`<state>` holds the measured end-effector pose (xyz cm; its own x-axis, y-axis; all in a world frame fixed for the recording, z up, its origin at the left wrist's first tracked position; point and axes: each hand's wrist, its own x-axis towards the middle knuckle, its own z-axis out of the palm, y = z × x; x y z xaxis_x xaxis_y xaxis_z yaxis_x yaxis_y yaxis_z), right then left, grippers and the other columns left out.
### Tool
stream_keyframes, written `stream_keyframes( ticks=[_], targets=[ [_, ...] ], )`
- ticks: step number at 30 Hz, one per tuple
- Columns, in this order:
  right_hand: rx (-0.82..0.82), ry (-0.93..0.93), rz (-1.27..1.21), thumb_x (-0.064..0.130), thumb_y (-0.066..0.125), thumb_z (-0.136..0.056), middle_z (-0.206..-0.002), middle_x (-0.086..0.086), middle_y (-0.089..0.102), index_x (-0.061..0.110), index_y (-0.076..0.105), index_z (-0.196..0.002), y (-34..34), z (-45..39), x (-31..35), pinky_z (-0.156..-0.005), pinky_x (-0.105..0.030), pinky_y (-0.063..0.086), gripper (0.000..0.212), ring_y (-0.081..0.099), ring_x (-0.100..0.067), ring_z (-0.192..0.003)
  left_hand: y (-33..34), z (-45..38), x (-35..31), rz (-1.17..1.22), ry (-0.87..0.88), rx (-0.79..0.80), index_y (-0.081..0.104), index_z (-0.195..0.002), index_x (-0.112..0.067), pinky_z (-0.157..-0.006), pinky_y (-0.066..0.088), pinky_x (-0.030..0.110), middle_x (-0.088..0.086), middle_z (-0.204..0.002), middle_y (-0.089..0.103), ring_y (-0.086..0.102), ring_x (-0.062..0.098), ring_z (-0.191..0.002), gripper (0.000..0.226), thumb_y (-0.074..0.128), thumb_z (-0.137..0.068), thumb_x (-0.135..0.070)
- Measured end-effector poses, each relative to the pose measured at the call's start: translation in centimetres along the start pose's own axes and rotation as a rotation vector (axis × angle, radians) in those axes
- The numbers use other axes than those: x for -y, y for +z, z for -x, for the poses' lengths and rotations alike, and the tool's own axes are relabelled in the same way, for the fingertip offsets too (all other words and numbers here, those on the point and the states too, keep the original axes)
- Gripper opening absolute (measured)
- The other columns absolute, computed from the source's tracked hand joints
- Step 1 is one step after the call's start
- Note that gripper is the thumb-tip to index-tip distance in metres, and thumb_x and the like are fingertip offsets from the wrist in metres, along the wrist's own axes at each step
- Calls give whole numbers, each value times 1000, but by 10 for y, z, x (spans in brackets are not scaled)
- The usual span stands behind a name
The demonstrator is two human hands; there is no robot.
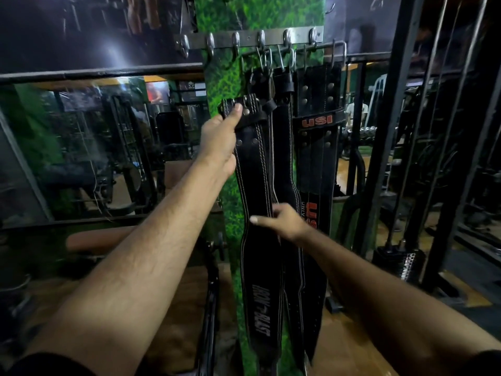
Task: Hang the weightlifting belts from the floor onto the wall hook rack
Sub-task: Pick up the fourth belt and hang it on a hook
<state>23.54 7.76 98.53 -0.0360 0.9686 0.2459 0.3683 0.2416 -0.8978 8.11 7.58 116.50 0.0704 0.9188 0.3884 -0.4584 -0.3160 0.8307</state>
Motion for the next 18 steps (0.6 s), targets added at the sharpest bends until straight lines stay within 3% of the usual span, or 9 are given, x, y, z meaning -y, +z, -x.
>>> stream_keyframes(
  ticks=[3, 6, 9, 11, 13, 14, 16, 18],
  targets=[
    [-119, -237, -110, 24, 82, -85, -83, -2, 72, 3, 73, -86, 3, -17, 51, -71, -34, 56, 22, 66, -14, -76, -1, -1, 3, -17, -10, 6, 64, -79, -16, -54, 58, 28, 1, -75, 72, 69, 13, -62, 18, 66, -97, -20],
    [-158, -223, -72, 35, 83, -82, -88, -2, 79, 10, 77, -90, 7, -16, 44, -72, -38, 63, 28, 76, -19, -80, 0, -2, 5, 33, -23, -11, 64, -89, -10, -54, 59, 31, 2, -77, 72, 70, 15, -62, 10, 67, -96, -17],
    [-72, -74, -55, 30, 86, -81, -72, 6, 77, 13, 74, -80, 13, -4, 0, -57, -24, 56, 20, 72, -6, -64, -2, -2, 5, 80, -65, -18, 63, -100, -7, -57, 60, 38, 9, -87, 71, 70, 22, -66, 11, 68, -94, -15],
    [-8, 51, -12, 37, 91, -73, -69, 5, 76, 14, 71, -79, 15, 5, -20, -55, -28, 59, 31, 72, -7, -62, -4, 0, 11, 54, -96, -17, 67, -96, -6, -57, 60, 38, 14, -96, 70, 69, 25, -70, 10, 68, -94, -16],
    [42, 145, 117, 62, 92, -55, -88, -2, 79, 11, 74, -97, 15, 10, -43, -72, -41, 65, 69, 76, -15, -79, -10, 1, 19, 35, -111, -43, 68, -98, -6, -57, 60, 38, 15, -100, 69, 68, 26, -70, 13, 68, -94, -18],
    [88, 163, 184, 63, 92, -54, -95, -1, 79, 12, 75, -103, 14, 14, -54, -80, -41, 64, 73, 77, -15, -85, -12, 2, 19, 45, -108, -56, 67, -100, -7, -58, 60, 39, 15, -100, 68, 68, 27, -71, 14, 69, -94, -19],
    [161, 185, 236, 46, 93, -66, -94, 4, 79, 18, 77, -98, 12, 19, -63, -86, -37, 63, 45, 76, -8, -86, -15, 0, 16, 50, -91, -80, 65, -106, -8, -57, 59, 37, 13, -98, 69, 68, 27, -75, 19, 69, -93, -21],
    [234, 182, 205, 44, 89, -72, -81, 9, 77, 21, 74, -85, 12, 22, -49, -75, -29, 62, 30, 74, -5, -75, -19, -3, 9, 38, -80, -90, 68, -96, -8, -56, 56, 35, 9, -88, 72, 68, 28, -76, 13, 68, -93, -20]
  ],
)
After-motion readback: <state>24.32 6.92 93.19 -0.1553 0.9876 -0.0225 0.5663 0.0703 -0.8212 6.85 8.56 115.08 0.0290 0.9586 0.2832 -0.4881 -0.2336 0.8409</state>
